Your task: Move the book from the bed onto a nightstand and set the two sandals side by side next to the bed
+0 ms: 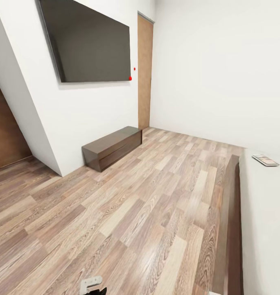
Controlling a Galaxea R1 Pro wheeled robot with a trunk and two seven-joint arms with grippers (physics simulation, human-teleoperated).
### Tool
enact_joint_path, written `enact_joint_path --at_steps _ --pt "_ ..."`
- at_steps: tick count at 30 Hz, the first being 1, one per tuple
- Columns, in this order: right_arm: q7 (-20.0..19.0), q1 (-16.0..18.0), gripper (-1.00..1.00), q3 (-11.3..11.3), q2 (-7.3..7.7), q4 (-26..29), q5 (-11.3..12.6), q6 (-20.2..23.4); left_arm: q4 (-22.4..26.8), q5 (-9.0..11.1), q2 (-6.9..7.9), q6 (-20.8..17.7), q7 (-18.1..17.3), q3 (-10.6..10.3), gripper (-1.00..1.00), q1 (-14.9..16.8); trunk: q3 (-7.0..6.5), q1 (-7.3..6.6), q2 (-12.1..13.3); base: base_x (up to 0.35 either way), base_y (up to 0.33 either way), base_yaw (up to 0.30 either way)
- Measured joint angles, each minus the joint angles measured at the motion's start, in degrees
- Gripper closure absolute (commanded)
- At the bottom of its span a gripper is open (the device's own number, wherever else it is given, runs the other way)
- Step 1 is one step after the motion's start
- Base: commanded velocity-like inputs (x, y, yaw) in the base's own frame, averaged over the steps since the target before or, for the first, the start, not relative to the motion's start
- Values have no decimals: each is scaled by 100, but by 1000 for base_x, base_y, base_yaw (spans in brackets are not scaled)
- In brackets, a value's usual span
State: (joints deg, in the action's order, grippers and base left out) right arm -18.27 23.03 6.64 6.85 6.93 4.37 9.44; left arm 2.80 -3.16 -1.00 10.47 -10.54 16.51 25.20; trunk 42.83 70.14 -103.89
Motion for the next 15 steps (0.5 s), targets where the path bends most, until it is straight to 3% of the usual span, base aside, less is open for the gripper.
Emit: enact_joint_path --at_steps 15 --pt "-3 0 -100 6 0 1 12 0 -1 1 -5 2 -4 -2 -100 0 -269 -330 602 0 0 0"
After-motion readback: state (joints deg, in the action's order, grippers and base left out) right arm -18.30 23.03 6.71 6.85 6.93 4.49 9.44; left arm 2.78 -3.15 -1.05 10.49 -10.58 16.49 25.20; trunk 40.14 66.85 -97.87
